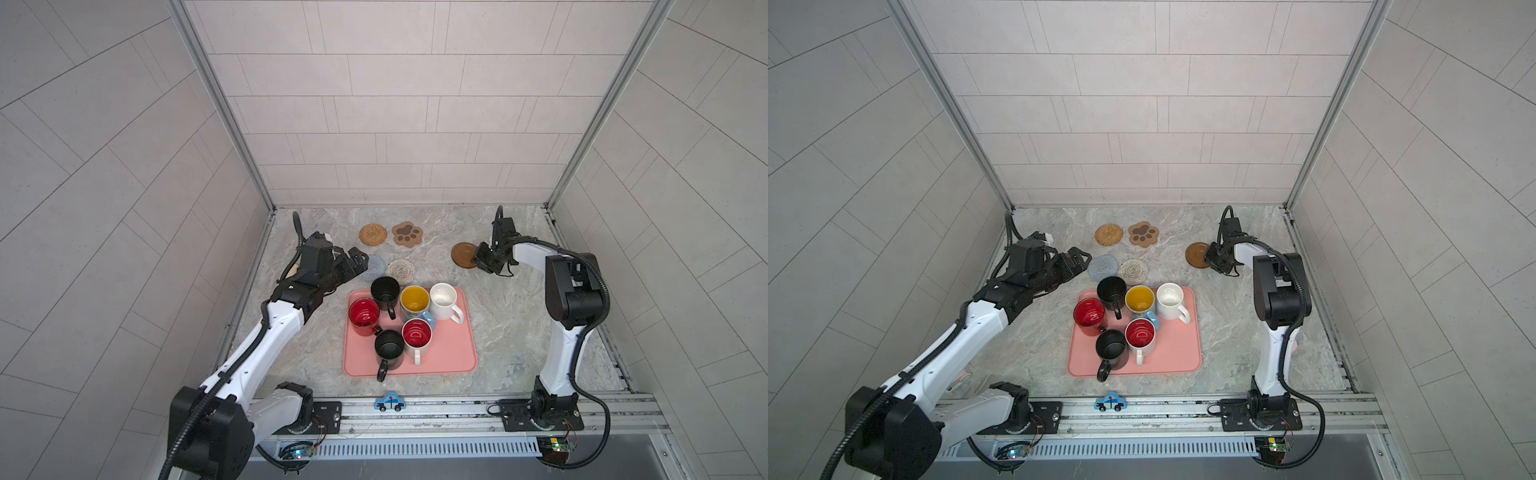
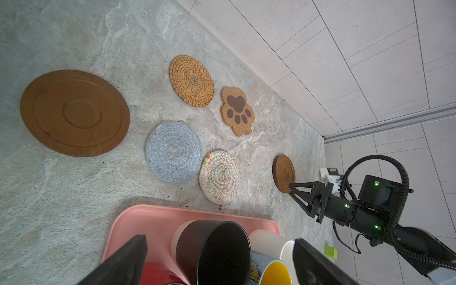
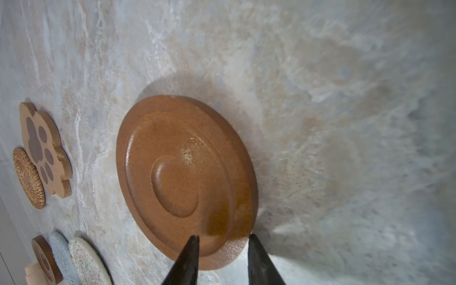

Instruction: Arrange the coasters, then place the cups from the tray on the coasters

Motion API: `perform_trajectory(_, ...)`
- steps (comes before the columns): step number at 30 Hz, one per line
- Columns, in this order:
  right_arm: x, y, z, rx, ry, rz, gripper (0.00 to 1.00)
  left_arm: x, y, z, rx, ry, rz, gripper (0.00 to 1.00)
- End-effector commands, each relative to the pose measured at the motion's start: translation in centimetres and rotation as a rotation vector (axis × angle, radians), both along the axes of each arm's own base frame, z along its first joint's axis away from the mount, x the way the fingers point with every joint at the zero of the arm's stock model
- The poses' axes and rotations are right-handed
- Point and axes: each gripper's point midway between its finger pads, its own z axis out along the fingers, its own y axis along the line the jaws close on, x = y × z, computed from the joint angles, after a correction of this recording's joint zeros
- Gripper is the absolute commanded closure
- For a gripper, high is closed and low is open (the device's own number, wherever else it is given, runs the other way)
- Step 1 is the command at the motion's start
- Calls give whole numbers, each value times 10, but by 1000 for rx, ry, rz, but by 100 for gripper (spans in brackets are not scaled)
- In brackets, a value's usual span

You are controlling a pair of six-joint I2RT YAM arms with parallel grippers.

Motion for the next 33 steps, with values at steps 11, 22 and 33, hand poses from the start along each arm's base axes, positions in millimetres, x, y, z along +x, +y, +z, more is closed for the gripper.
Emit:
perform_trajectory(11, 21, 8, -15, 57, -16, -113, 74, -1, 1, 10, -11, -35, 15, 0)
perform_trajectory(22, 35, 26, -22, 89, -18, -150, 78, -3, 2, 10, -12, -34, 18, 0)
perform_trajectory(33, 47, 46, -30, 101, 6, -124, 79, -5, 4, 13, -8, -43, 22, 0)
